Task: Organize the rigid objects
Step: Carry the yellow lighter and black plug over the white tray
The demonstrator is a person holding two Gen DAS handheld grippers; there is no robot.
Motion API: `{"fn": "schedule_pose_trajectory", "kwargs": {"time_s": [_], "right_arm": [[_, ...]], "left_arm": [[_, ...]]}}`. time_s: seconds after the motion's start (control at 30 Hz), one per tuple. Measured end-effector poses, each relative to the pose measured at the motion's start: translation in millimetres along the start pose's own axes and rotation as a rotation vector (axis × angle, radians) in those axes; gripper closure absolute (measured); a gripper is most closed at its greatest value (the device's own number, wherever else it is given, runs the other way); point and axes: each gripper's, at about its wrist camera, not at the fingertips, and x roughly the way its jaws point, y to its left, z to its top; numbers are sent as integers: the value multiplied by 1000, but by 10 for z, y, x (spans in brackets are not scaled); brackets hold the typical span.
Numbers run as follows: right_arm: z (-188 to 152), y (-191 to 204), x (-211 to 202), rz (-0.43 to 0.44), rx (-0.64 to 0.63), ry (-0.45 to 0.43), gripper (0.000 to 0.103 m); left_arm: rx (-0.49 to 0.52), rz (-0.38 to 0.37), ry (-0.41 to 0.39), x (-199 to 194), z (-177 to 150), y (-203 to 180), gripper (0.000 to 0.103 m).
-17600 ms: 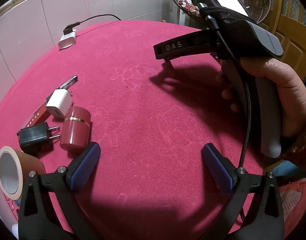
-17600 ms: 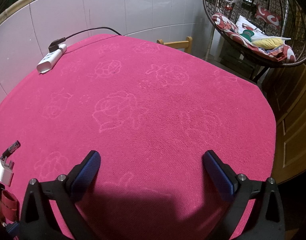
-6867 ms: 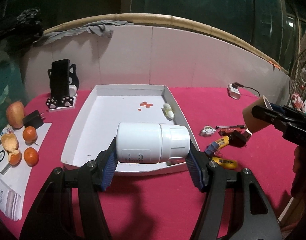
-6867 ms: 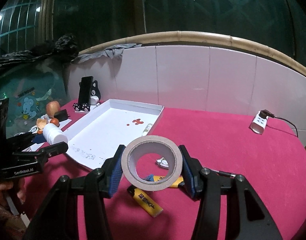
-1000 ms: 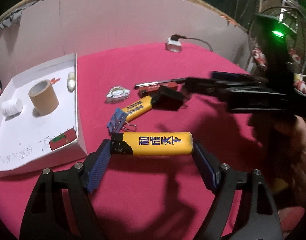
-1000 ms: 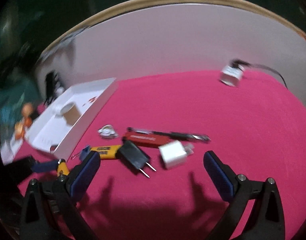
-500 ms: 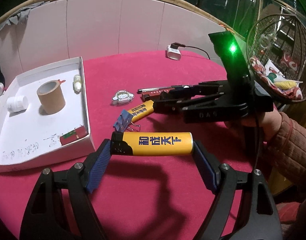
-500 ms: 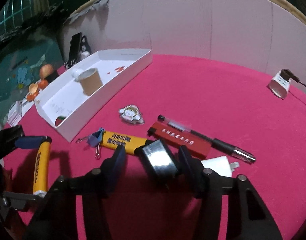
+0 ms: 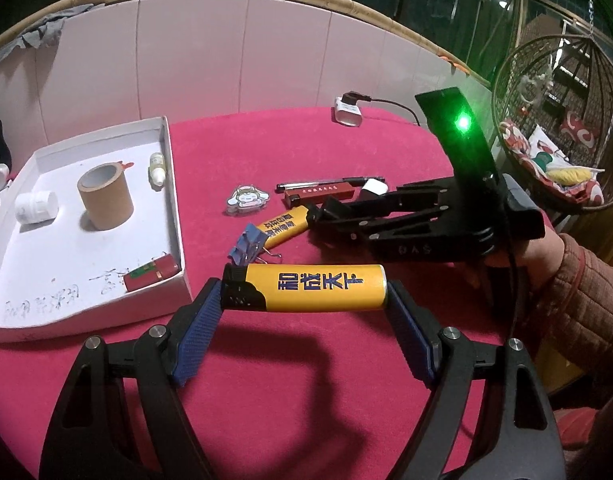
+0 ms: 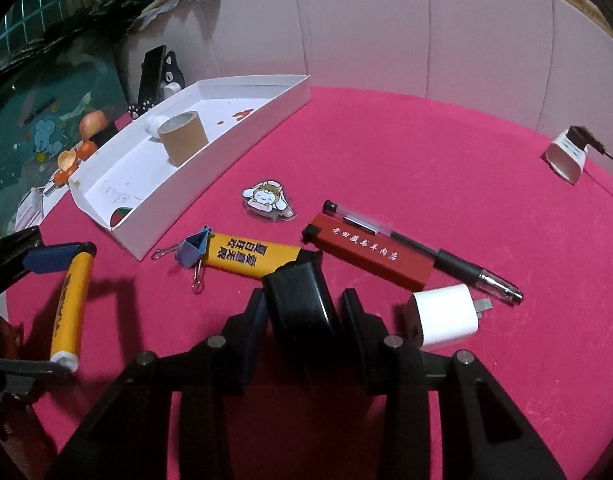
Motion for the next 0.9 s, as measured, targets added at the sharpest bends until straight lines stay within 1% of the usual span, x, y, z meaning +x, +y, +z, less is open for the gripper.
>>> {"fn": "schedule_pose_trajectory", "kwargs": {"time_s": [0.07, 0.1, 0.13, 0.2, 0.27, 0.4, 0.6, 0.7, 0.9], "right_arm": [[-6, 49, 4, -29, -20, 8, 66], [-12, 54, -3, -32, -20, 9, 66], [-21, 66, -22, -31, -17, 5, 70], [-47, 73, -72, -30, -5, -7, 71], [-75, 96, -164, -34, 4, -33, 74], [-79, 148, -425, -27, 17, -112, 74], [15, 267, -795, -18, 10, -231, 74], [89, 374, -876, -21, -15, -261, 74], [236, 563, -932, -29, -67, -292, 74]], "left_arm": [[-3, 2, -6, -16, 6, 13, 22], [-3, 5, -11, -32, 9, 14, 22], [-3, 7, -16, -46, 10, 13, 22], [0, 13, -24, -72, 8, 16, 22], [1, 17, -29, -90, 4, 20, 22], [-5, 30, -43, -131, 13, 39, 22], [-19, 55, -72, -225, 37, 99, 22], [-28, 78, -99, -301, 71, 168, 22], [-69, 140, -165, -516, 132, 392, 22]]}}
